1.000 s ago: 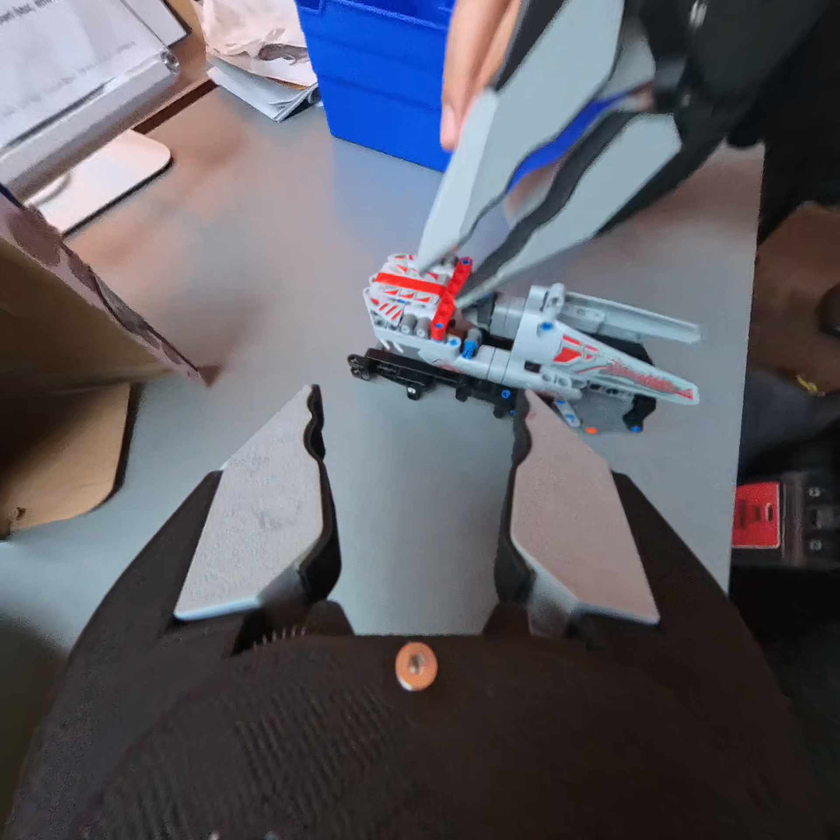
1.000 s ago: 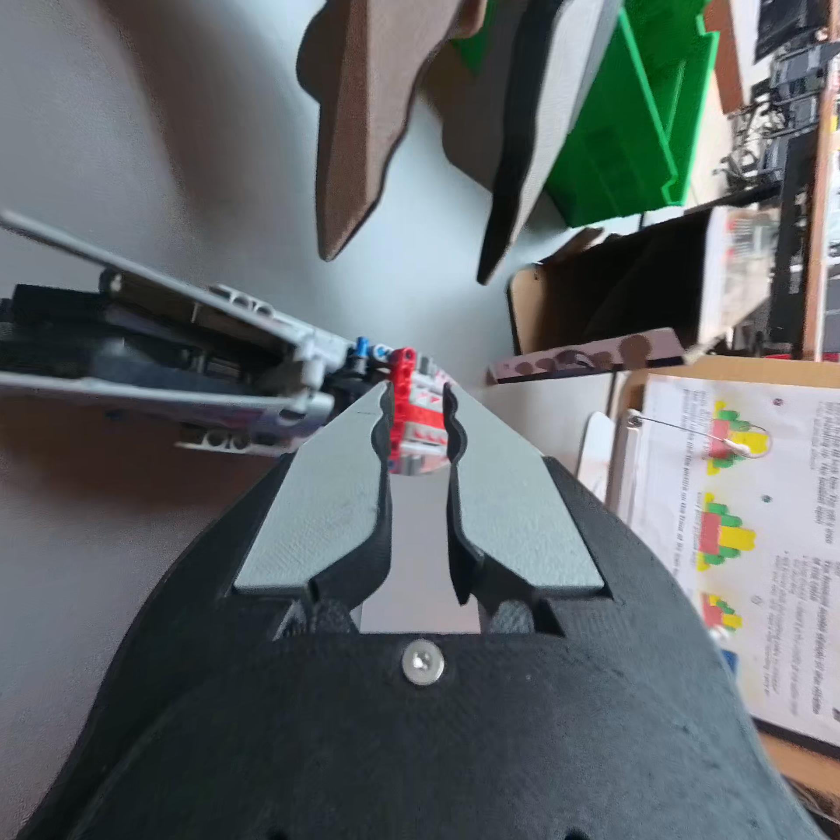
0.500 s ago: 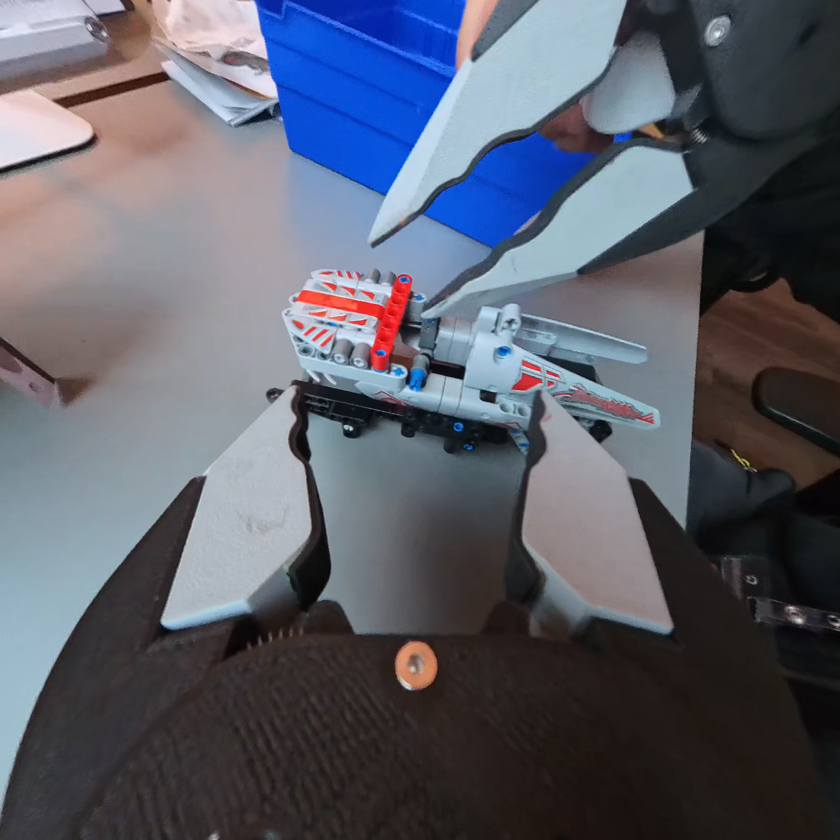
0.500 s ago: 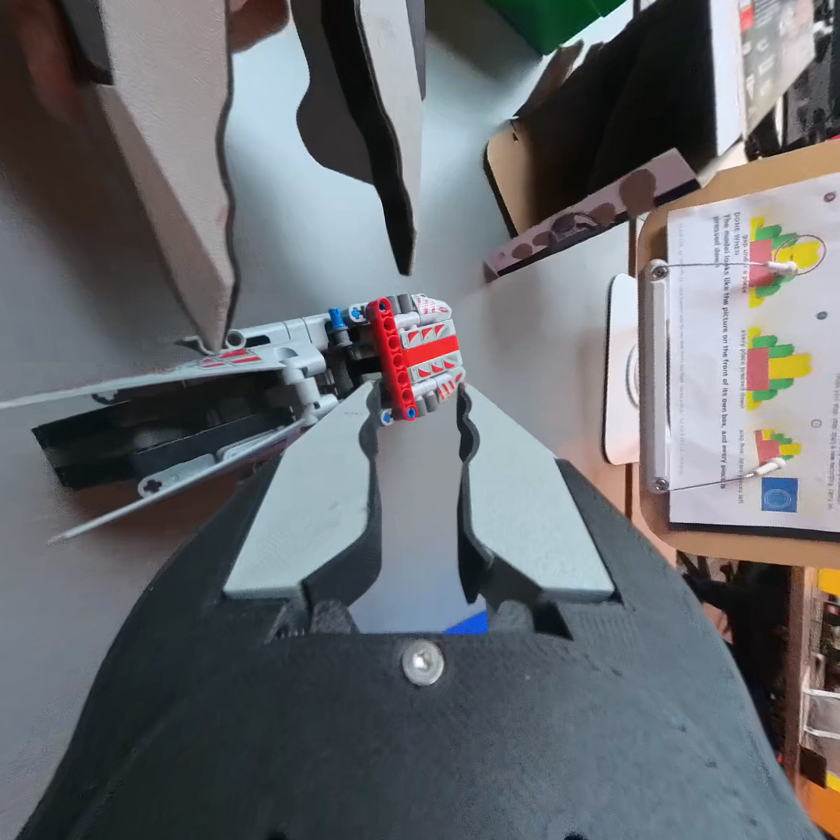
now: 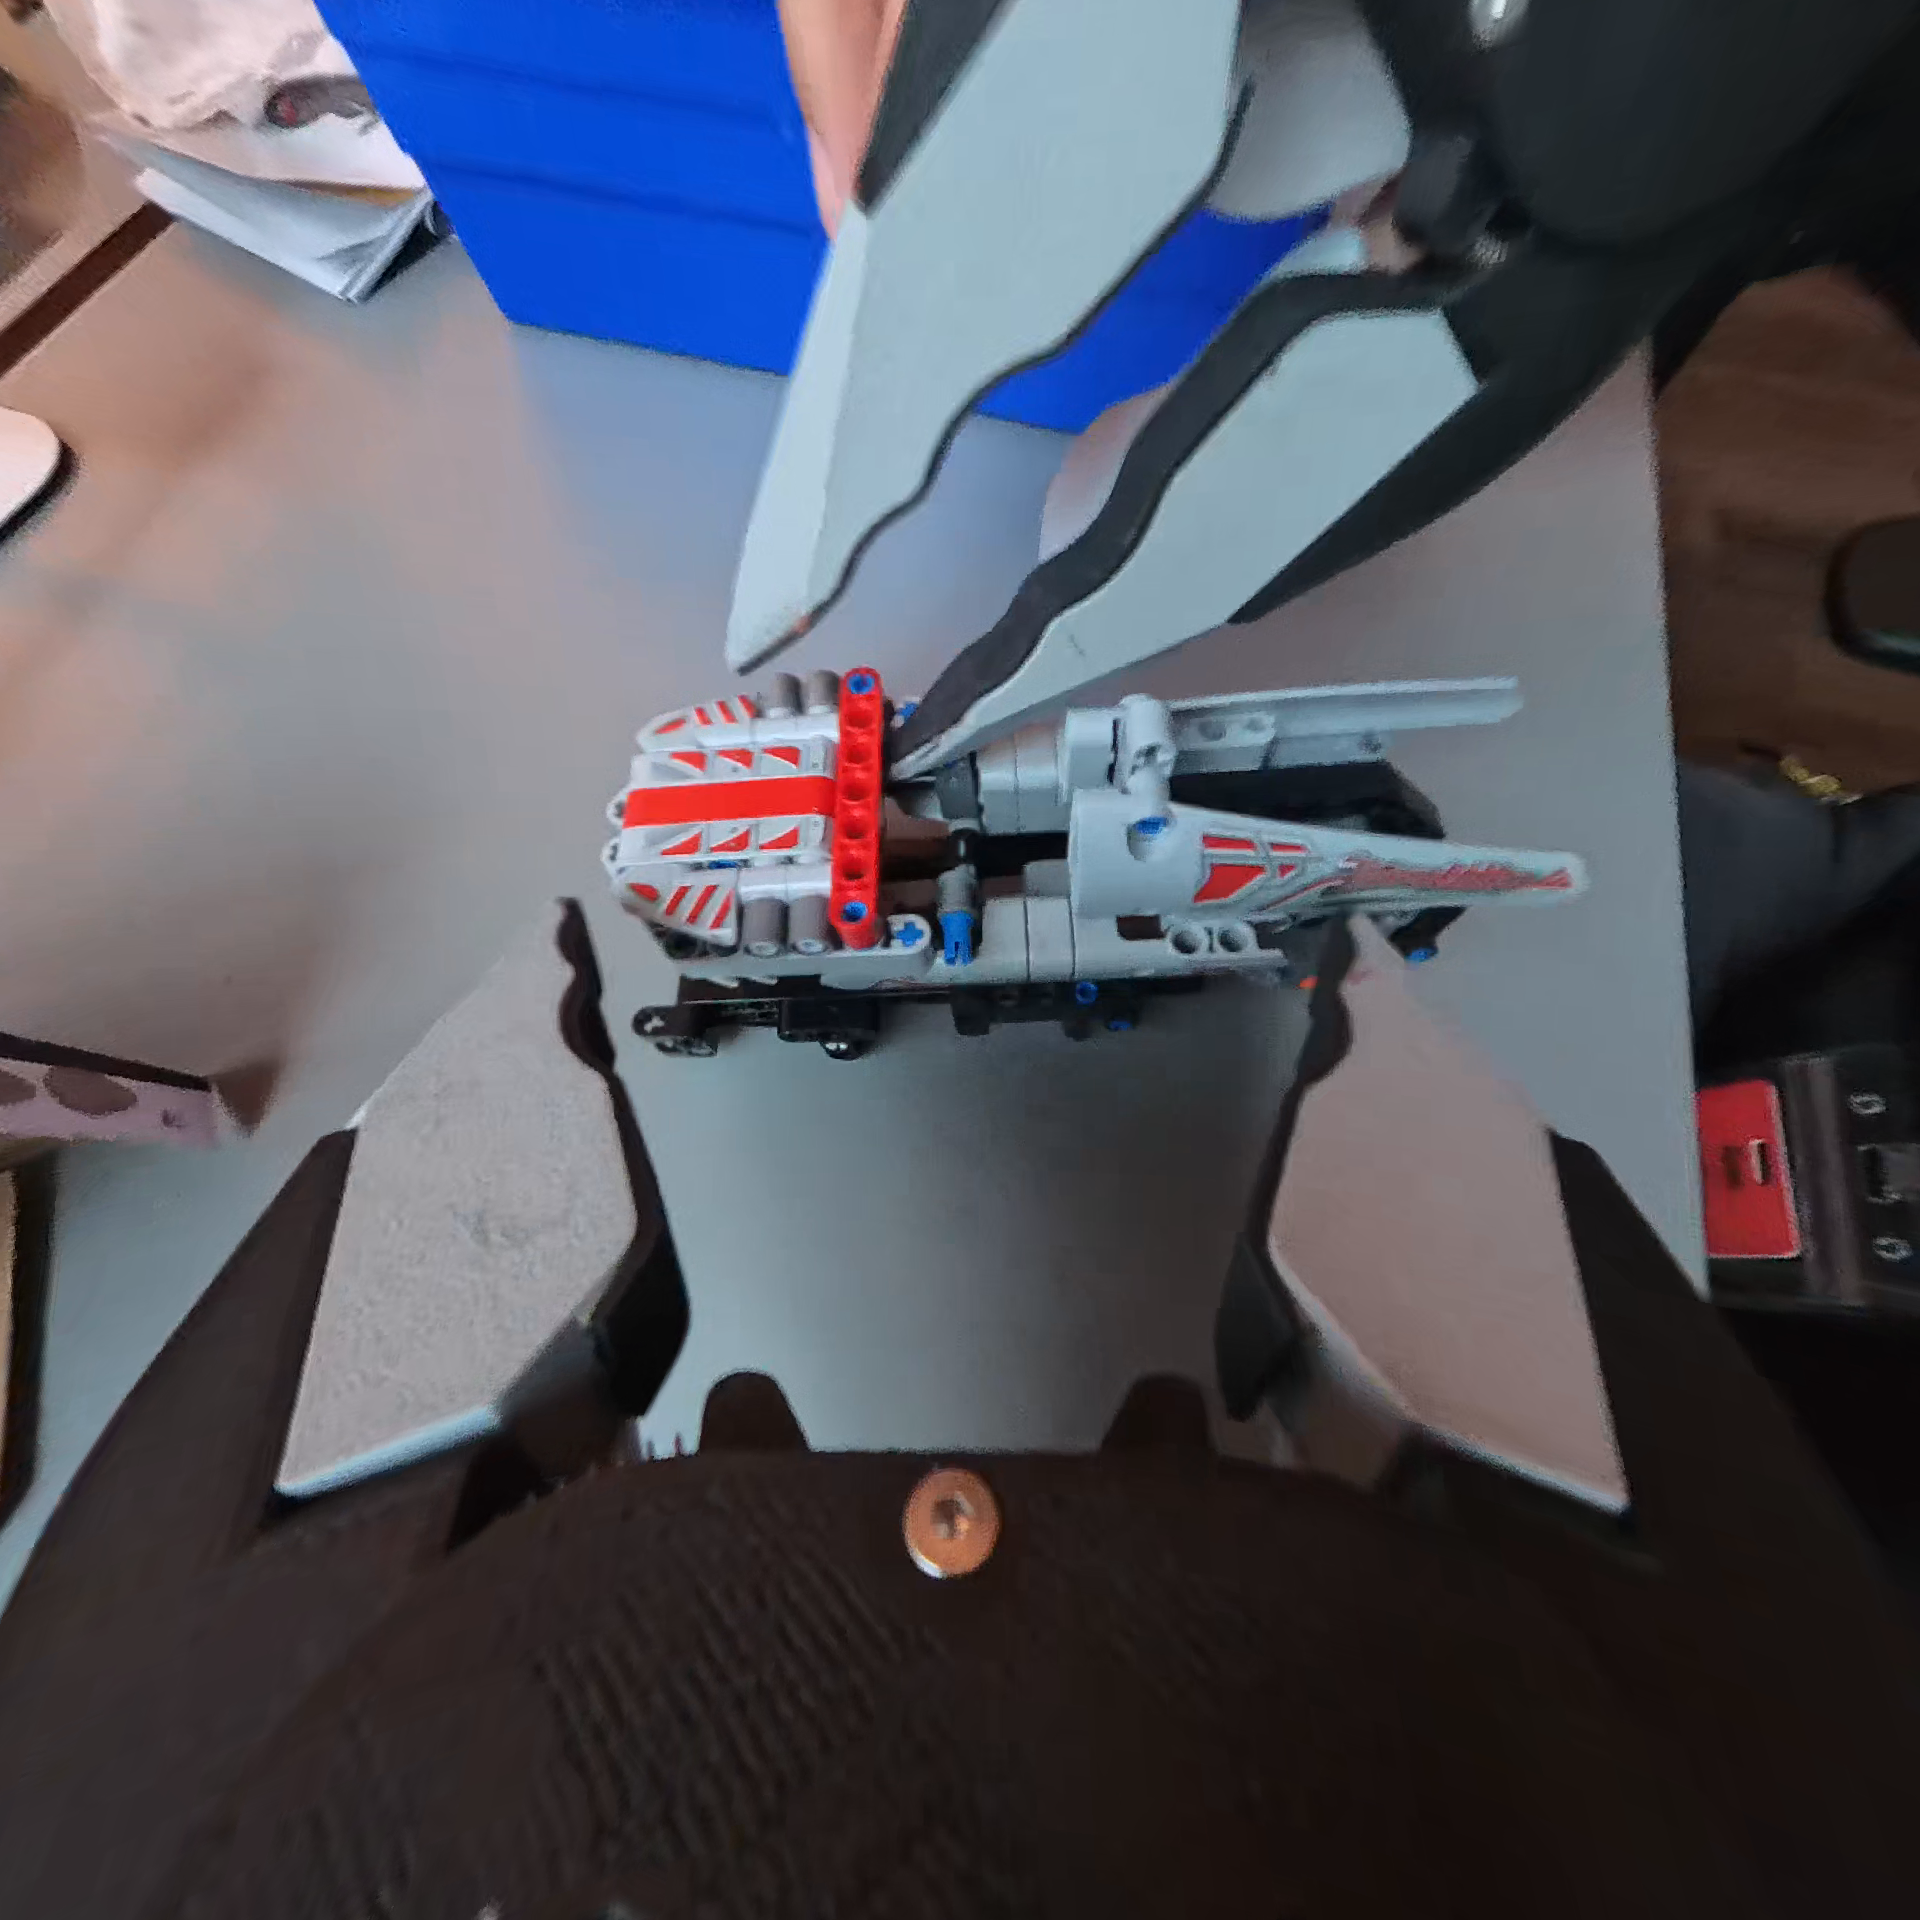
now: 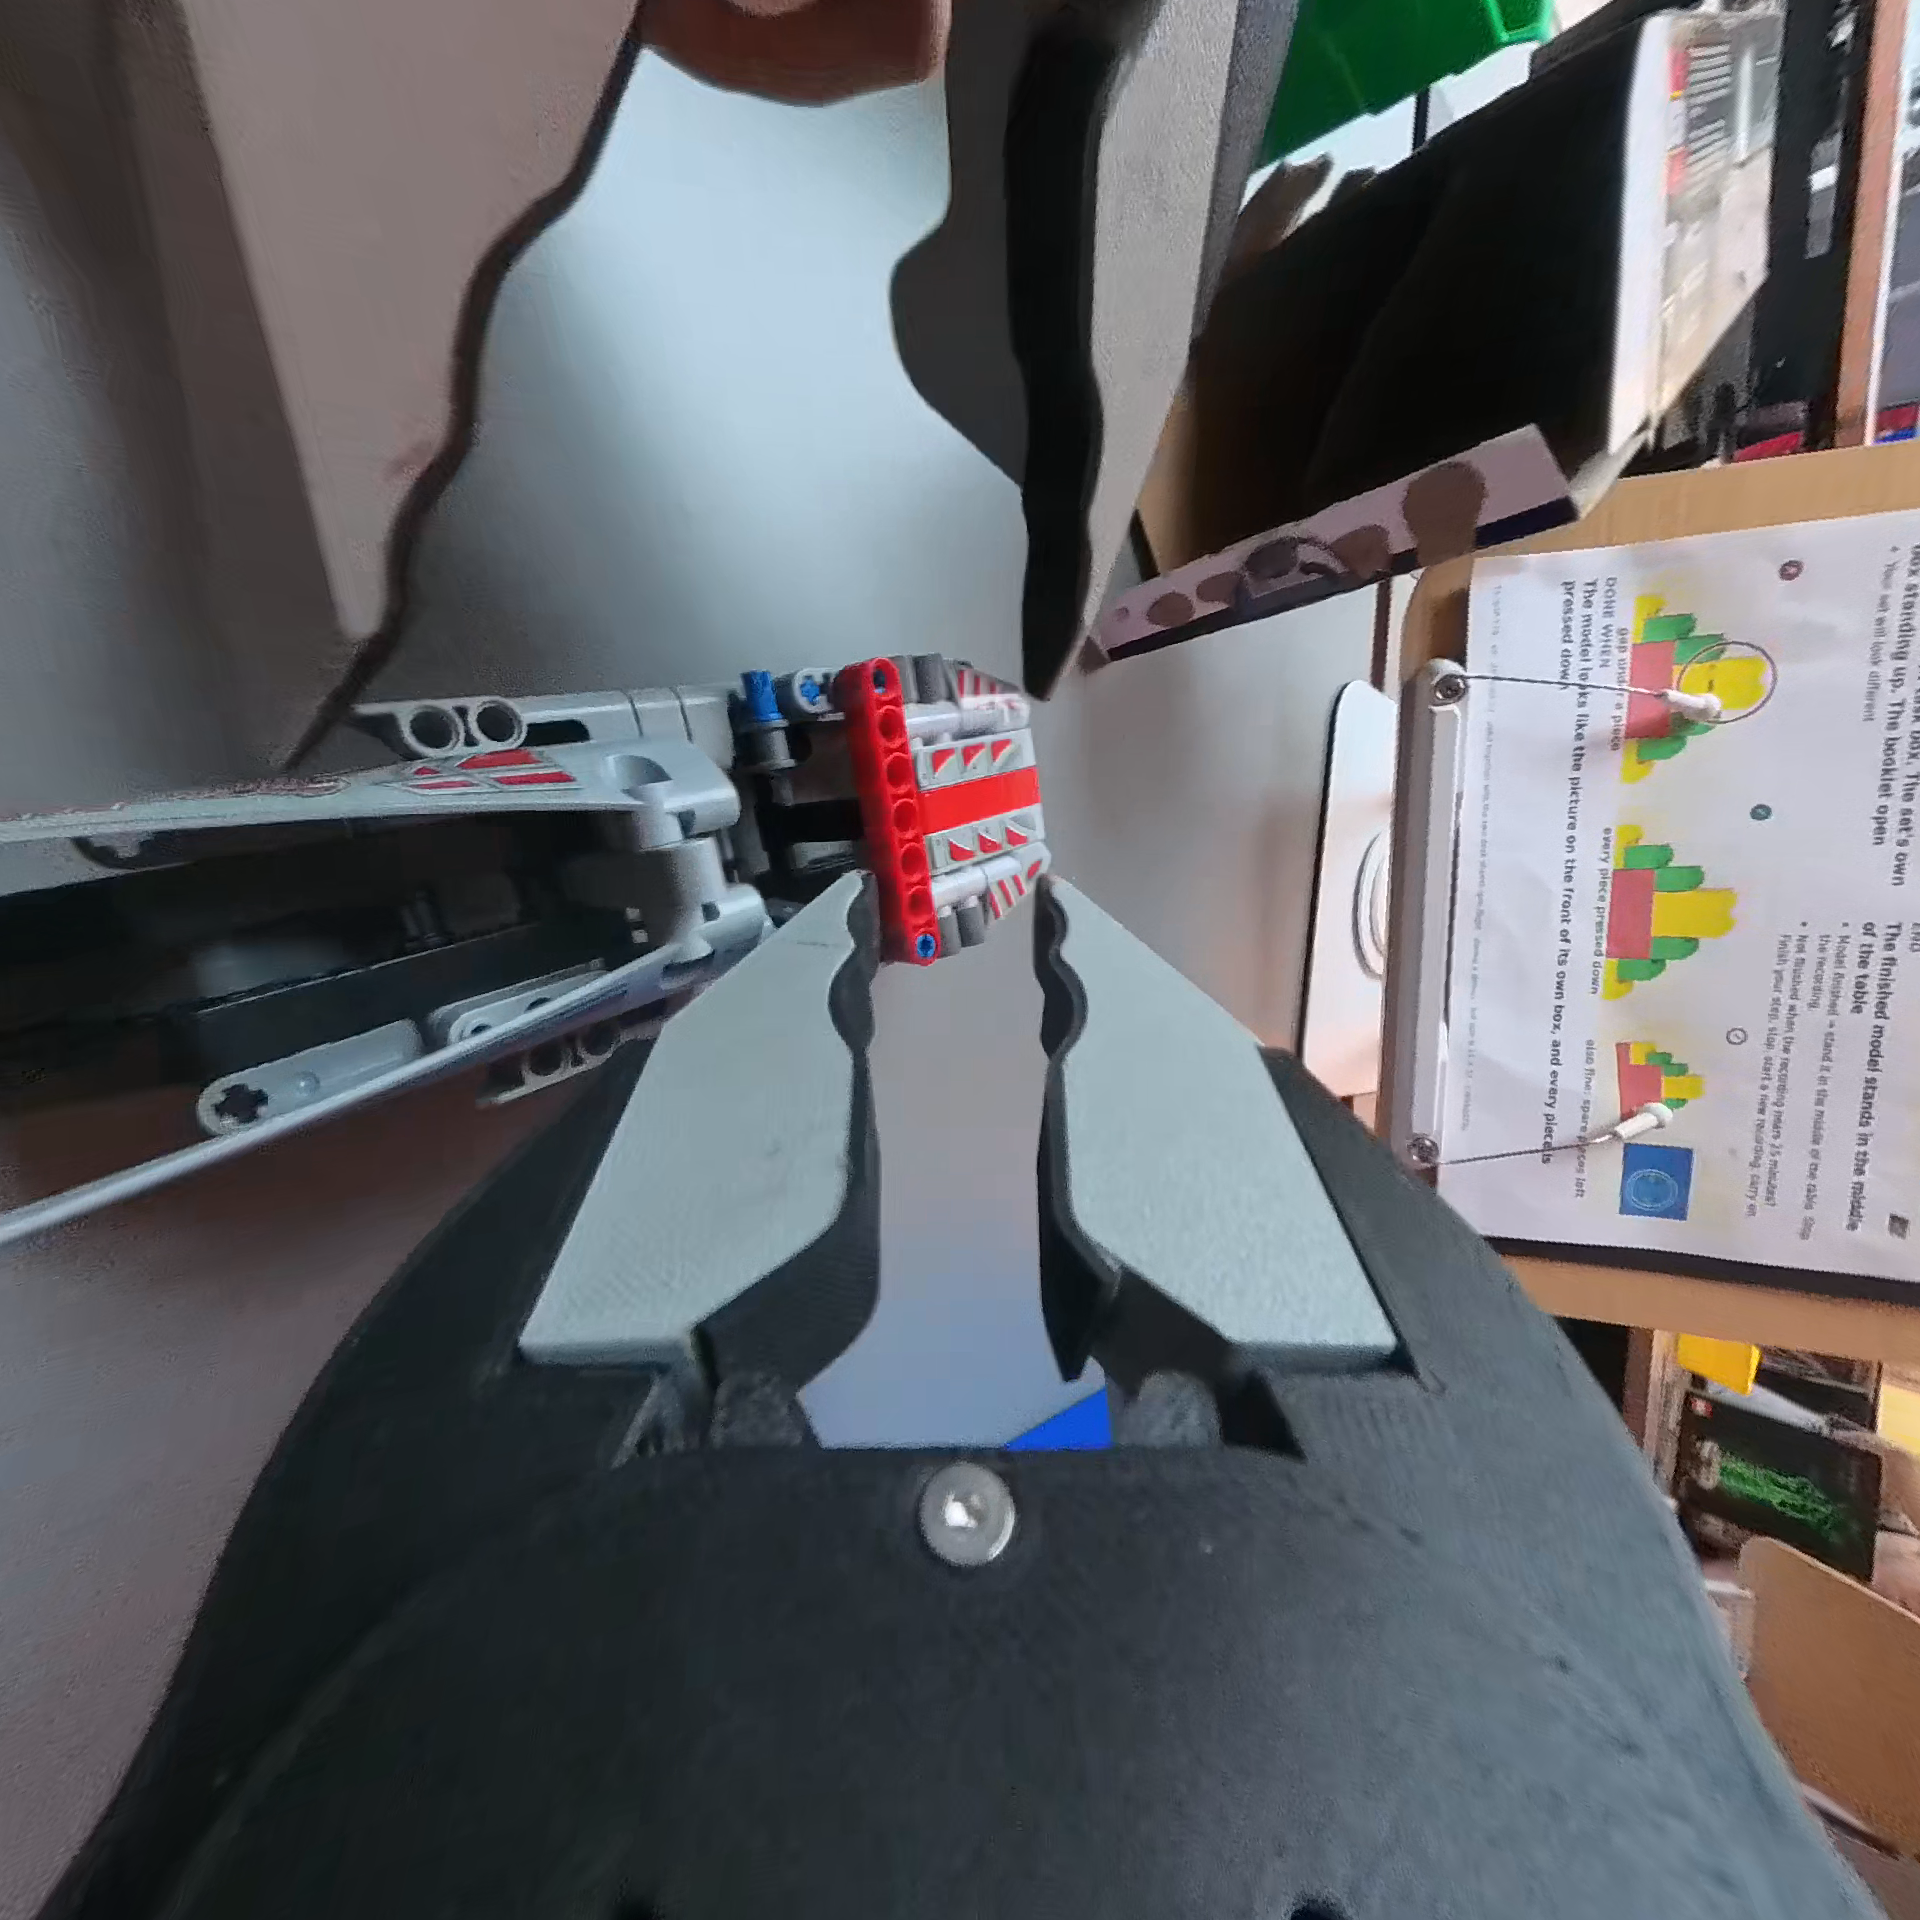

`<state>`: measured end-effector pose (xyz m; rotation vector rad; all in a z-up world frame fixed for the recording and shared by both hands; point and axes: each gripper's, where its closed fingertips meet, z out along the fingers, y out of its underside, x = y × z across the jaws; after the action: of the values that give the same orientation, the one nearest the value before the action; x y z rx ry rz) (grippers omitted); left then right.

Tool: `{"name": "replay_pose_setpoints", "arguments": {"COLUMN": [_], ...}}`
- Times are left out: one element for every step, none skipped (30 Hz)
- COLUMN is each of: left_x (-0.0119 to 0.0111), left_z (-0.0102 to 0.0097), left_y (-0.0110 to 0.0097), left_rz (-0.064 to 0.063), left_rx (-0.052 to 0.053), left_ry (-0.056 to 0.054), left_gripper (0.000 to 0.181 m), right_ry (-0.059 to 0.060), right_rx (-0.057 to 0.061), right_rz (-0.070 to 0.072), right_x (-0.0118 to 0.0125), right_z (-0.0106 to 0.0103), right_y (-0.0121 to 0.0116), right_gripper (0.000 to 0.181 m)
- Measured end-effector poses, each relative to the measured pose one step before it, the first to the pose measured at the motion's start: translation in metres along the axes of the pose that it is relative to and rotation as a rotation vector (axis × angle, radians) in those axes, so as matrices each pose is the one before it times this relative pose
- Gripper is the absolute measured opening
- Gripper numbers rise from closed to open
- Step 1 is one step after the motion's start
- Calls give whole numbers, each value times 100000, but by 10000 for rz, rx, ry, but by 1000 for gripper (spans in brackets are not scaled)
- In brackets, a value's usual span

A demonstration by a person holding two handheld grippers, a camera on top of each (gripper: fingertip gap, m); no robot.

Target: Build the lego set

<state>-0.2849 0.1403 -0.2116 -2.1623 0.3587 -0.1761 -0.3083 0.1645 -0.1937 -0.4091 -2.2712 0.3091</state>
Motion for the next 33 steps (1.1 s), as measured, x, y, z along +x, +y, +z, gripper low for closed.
{"name": "replay_pose_setpoints", "arguments": {"left_x": [218,145,-37,-87,18,46,46,18,-16,-41,-59,-29,12,11,25,51,145,140,163,99,131,81,45,64,128,118,66,13,2,-28,135,360,412], "left_z": [434,360,284,210,99,3,-9,0,34,49,25,29,-11,-33,-47,-83,-64,-18,-1,16,40,73,114,144,162,165,148,70,-42,-138,-200,-221,-190], "left_y": [50,28,160,173,10,-102,-113,-84,-46,-69,-98,-79,-113,-126,-91,-103,-105,-59,-80,-108,-118,-9,95,145,276,304,233,-3,-139,-176,-296,-344,-184], "left_rz": [94,7,-1,-25,-50,-43,-43,-34,-17,7,6,3,24,27,35,81,69,54,106,105,135,150,185,243,239,231,287,410,457,344,251,198,135], "left_rx": [33,73,-36,-60,32,96,90,66,27,39,74,52,75,90,61,82,71,33,31,37,31,-29,-79,-124,-222,-259,-230,-81,7,11,112,177,117], "left_ry": [-78,-73,-129,-127,-38,5,20,24,14,-13,-29,-12,-11,-9,13,30,90,99,103,61,78,55,34,32,58,34,-40,-142,-154,-117,30,216,276], "left_gripper": [133,133,133,133,133,134,134,133,133,133,133,133,133,132,132,132,132,133,133,134,133,133,134,134,135,136,137,135,131,129,126,123,118], "right_ry": [-85,-181,-321,-382,-360,-227,-78,-94,-125,-61,-41,-11,98,172,187,210,208,177,189,188,119,73,82,29,-5,13,-19,-24,15,12,-13,-5,-5], "right_rx": [-81,-156,-138,-42,-25,-95,-117,-32,38,13,-42,-47,-28,-13,63,111,108,155,196,182,135,74,-1,-46,-41,-32,-30,10,54,64,67,75,76], "right_rz": [-30,79,140,139,60,-56,-118,-99,-31,17,13,7,4,-19,9,109,145,78,17,-7,-52,-99,-86,-86,-120,-81,7,39,12,11,43,48,48], "right_x": [126,255,210,108,22,50,117,-57,-169,-102,-112,-121,8,57,68,141,124,12,31,100,64,17,76,19,-54,-20,-22,-17,23,-2,-8,-18,-14], "right_z": [-46,-78,-140,-204,-178,-82,42,119,163,195,233,229,215,168,44,-83,-153,-178,-198,-170,-135,-81,-36,-3,1,29,41,31,3,-3,-3,2,11], "right_y": [118,160,51,-139,-159,-38,15,-105,-205,-147,-12,61,96,129,33,-61,-46,-86,-109,-78,-31,6,52,60,42,26,56,24,-19,7,14,-1,-14], "right_gripper": [26,32,38,44,47,45,46,46,47,46,47,47,46,45,43,43,49,51,52,55,57,57,58,60,60,62,64,65,65,65,65,64,64]}}
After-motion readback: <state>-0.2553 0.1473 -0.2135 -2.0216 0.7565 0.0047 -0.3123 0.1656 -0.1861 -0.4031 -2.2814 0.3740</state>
